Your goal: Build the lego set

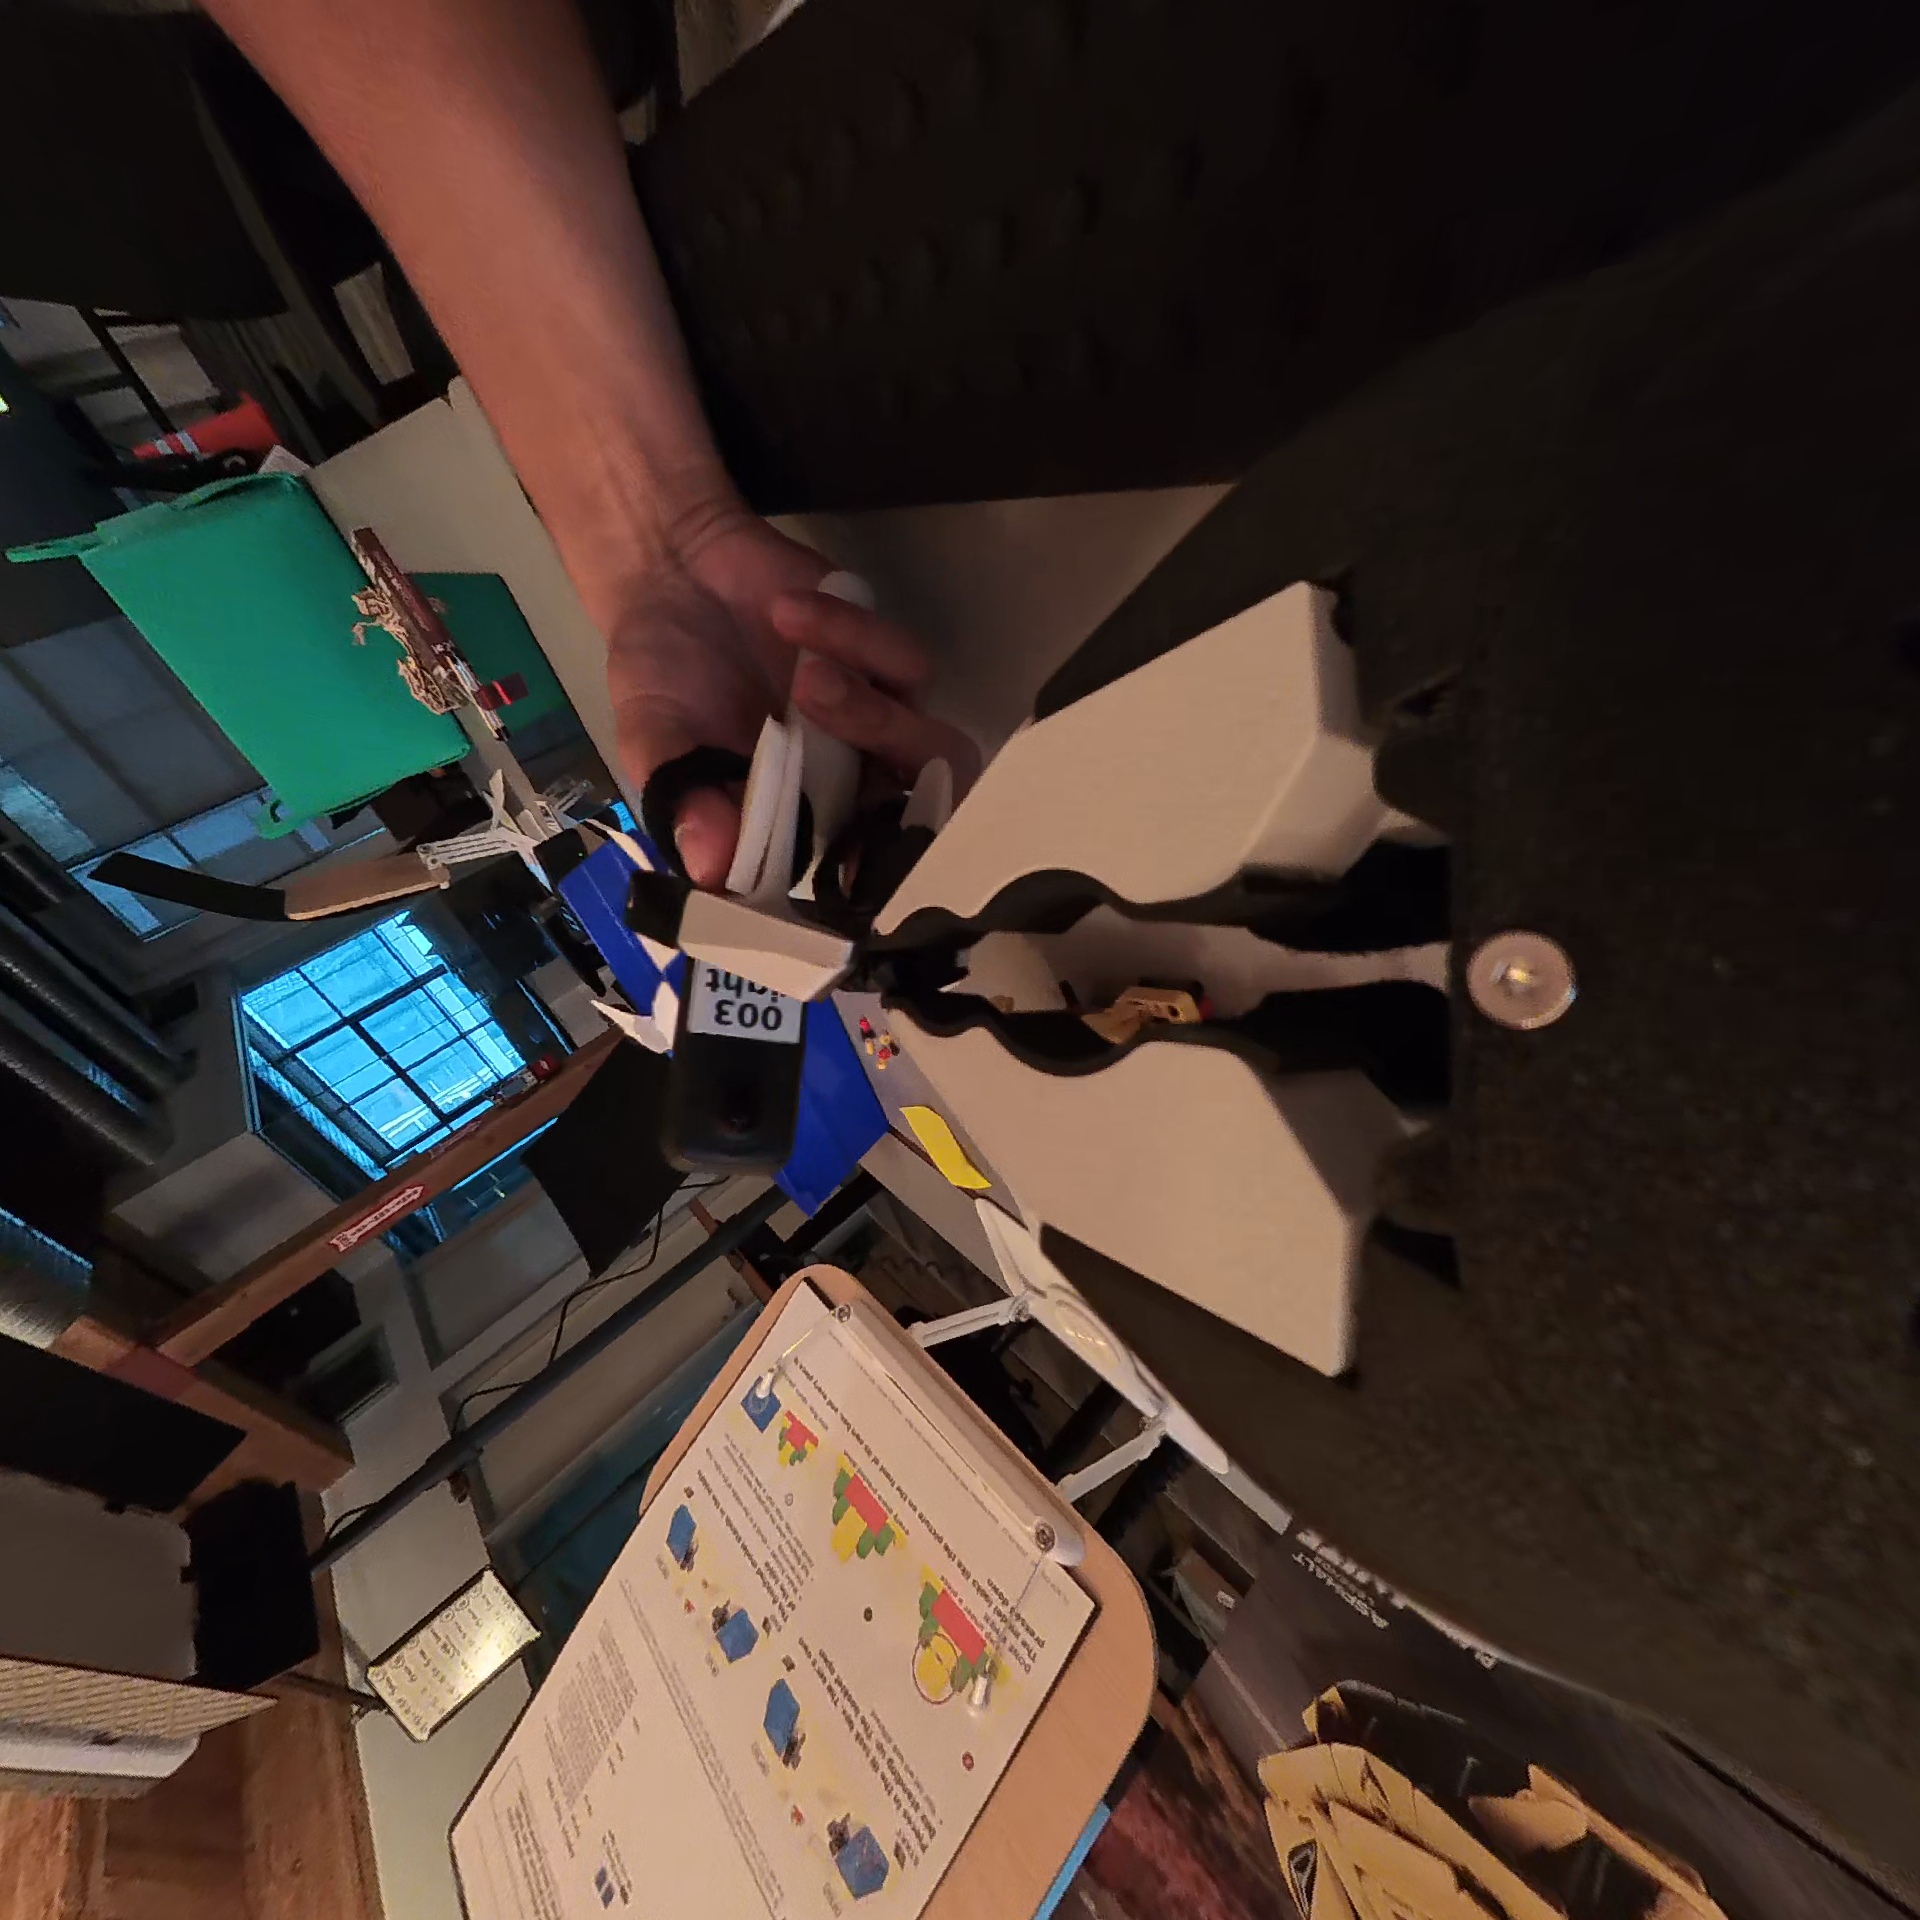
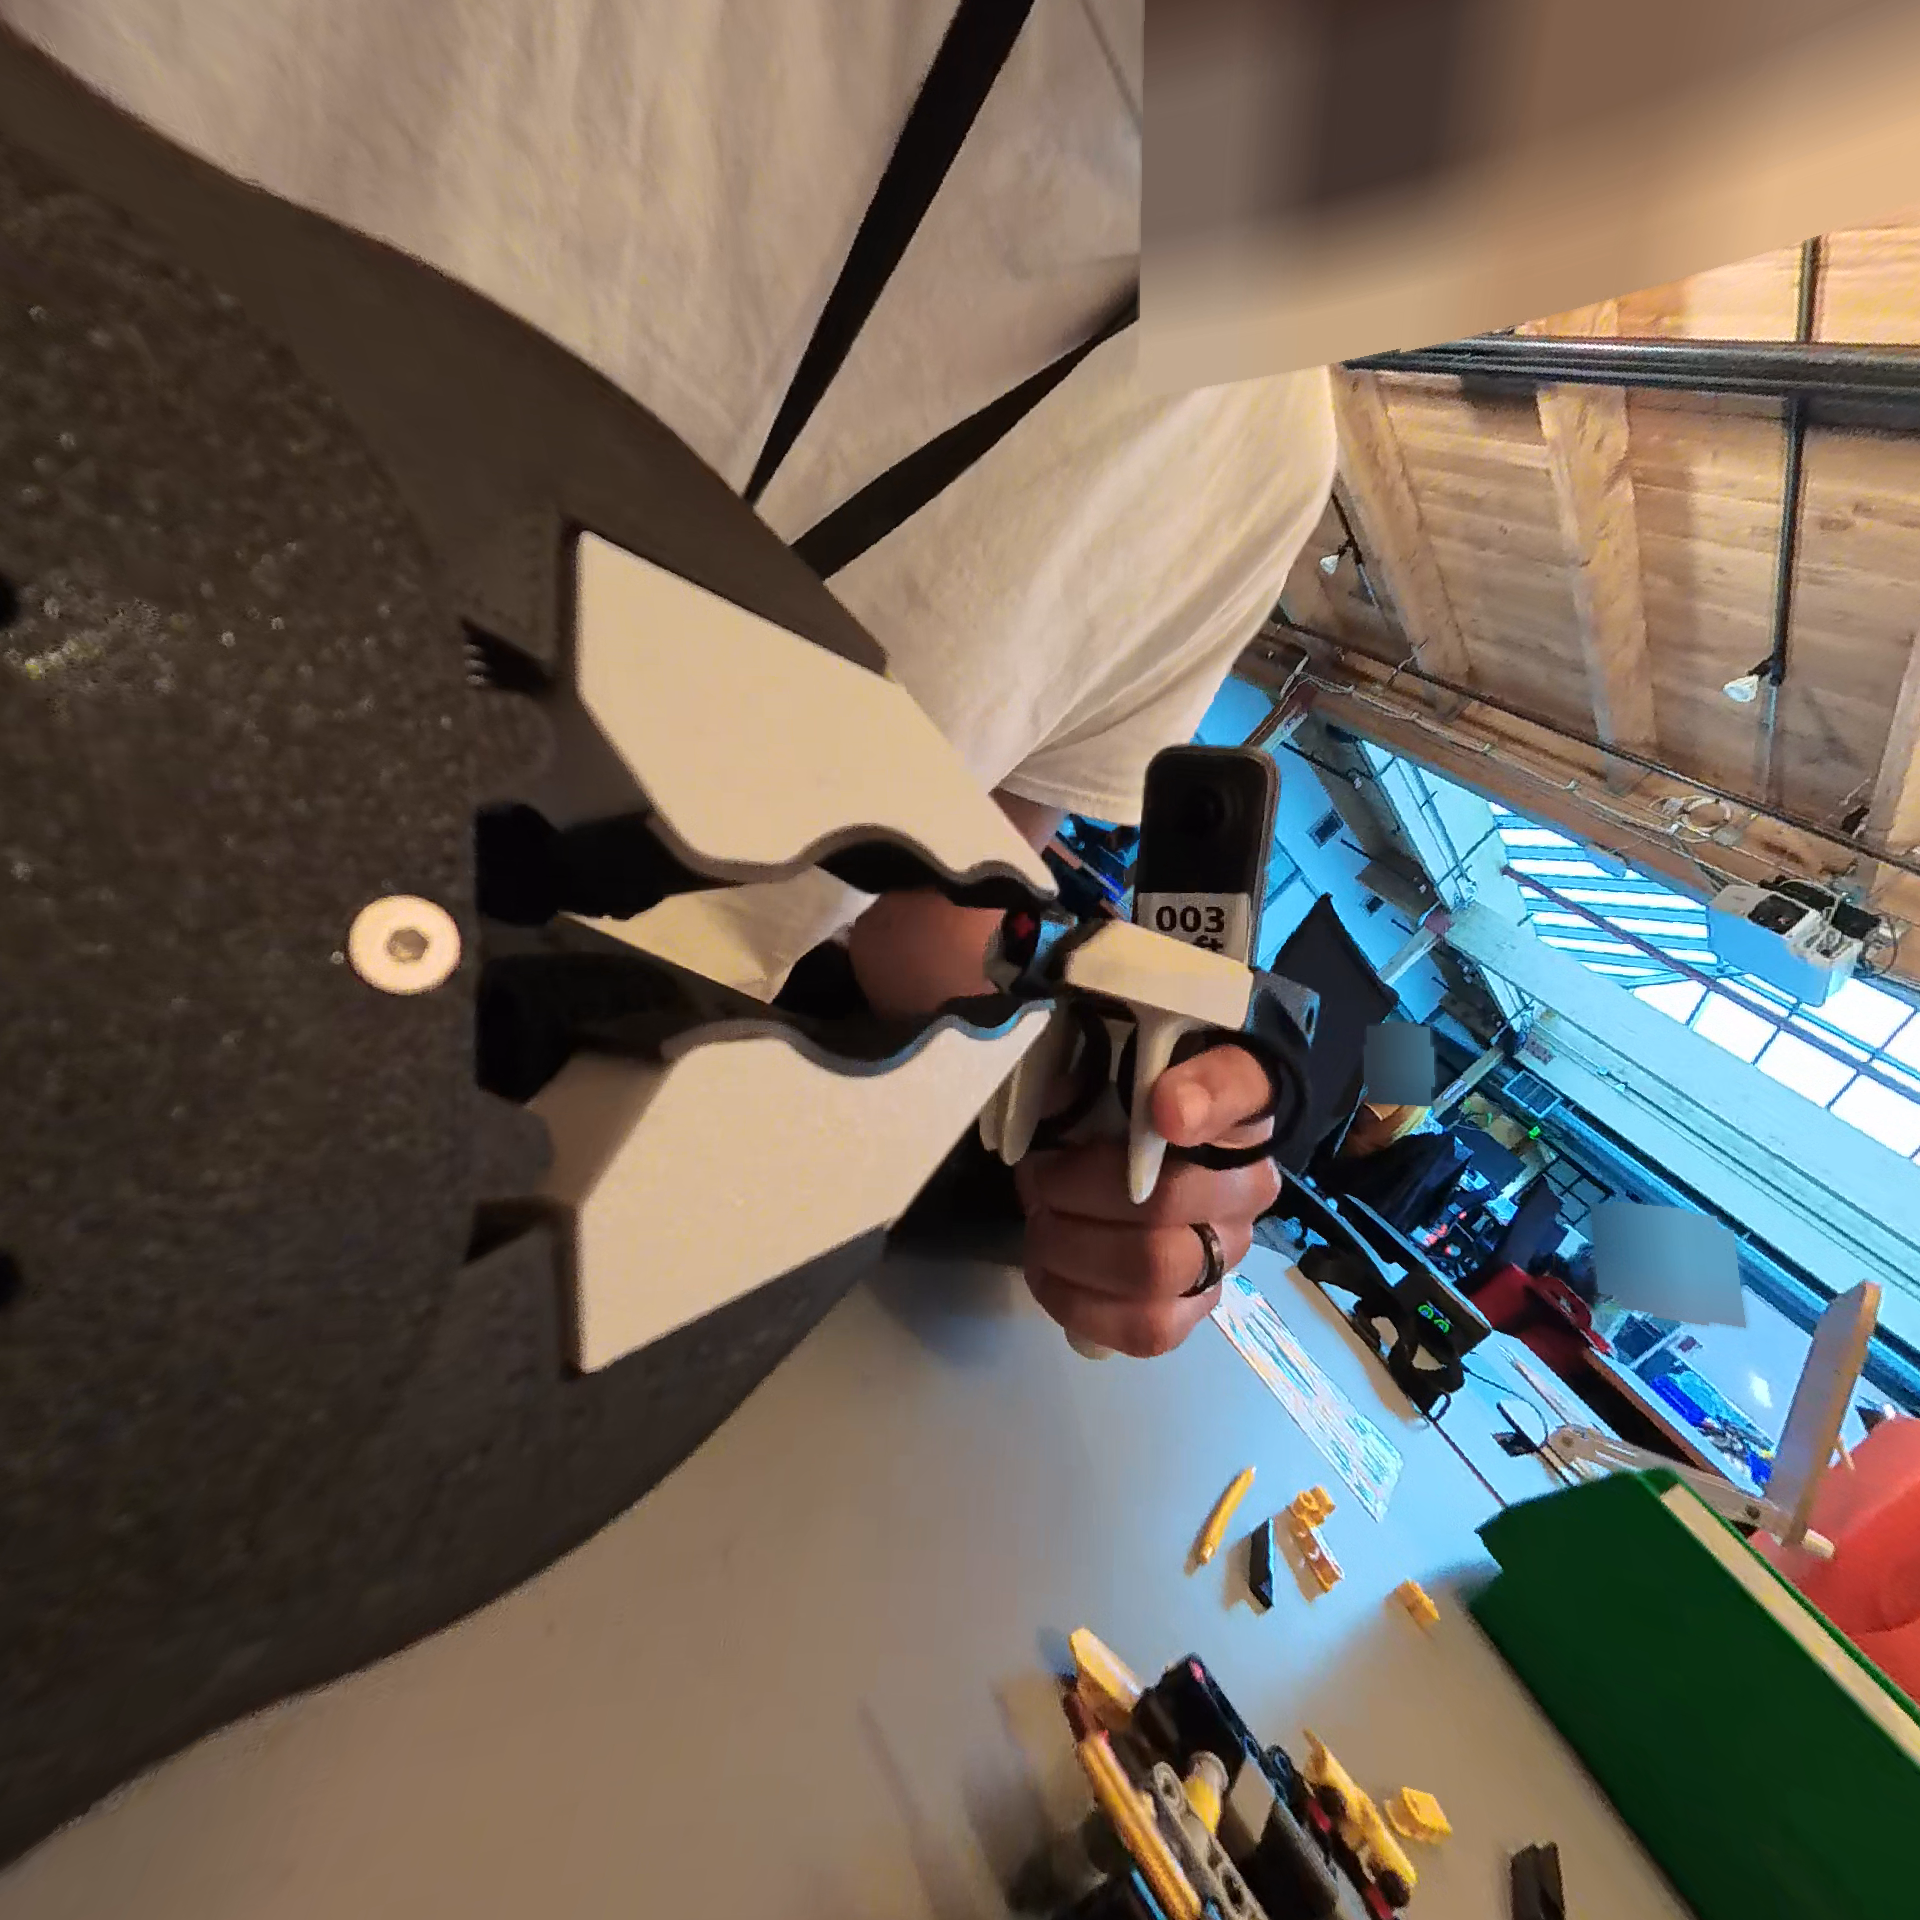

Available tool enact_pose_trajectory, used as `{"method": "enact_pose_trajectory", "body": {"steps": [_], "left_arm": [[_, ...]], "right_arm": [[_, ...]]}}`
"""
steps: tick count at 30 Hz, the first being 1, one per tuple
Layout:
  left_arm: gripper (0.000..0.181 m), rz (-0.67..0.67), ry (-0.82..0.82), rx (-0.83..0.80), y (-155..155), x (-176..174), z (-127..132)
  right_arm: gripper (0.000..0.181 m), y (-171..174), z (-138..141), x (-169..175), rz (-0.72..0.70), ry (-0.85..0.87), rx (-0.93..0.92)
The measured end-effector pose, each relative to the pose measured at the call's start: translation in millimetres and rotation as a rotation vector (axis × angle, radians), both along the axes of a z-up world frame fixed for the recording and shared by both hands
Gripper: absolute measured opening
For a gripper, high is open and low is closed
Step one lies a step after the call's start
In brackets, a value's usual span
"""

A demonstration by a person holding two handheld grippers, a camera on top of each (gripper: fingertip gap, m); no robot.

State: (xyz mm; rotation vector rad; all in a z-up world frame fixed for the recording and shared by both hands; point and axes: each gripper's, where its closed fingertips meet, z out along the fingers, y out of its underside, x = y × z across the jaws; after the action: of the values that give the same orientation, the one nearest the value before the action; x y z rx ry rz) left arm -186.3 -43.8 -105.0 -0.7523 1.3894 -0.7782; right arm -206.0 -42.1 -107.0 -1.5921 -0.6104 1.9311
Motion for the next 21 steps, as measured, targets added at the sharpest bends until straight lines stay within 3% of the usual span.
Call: {"method": "enact_pose_trajectory", "body": {"steps": [6,10,14,17,21], "left_arm": [[0.007,0.002,-0.003,0.026,-1.4,0.1,0.1],[0.006,0.029,0.021,0.009,6.7,1.1,-5.6],[0.008,0.090,0.089,-0.121,25.5,2.6,-16.5],[0.022,0.101,0.142,-0.271,36.5,2.8,-23.1],[0.028,0.096,0.116,-0.403,48.1,-1.5,-18.6]], "right_arm": [[0.016,-0.1,3.1,0.4,0.043,0.067,-0.065],[0.014,8.3,-3.3,1.2,-0.006,0.008,-0.032],[0.014,27.4,-13.2,3.4,-0.100,-0.064,-0.017],[0.014,44.6,-20.1,7.5,-0.184,-0.120,0.002],[0.014,64.2,-21.8,20.2,-0.360,-0.206,0.127]]}}
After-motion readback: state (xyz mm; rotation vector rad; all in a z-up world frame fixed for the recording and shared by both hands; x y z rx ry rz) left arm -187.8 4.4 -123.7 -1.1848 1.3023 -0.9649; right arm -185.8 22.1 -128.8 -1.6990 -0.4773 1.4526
